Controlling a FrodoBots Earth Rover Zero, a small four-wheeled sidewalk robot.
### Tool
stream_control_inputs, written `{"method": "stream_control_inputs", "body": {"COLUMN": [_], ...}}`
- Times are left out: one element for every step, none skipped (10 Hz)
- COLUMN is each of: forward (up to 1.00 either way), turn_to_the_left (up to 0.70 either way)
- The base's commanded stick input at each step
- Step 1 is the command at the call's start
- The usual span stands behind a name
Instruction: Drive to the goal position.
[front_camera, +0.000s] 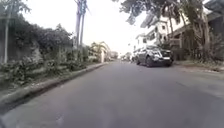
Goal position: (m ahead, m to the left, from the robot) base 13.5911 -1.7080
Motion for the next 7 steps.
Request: {"method": "stream_control_inputs", "body": {"forward": [1.00,1.00,1.00,1.00,1.00,1.00,1.00], "turn_to_the_left": [0.01,0.01,0.01,0.01,0.01,0.01,0.01]}}
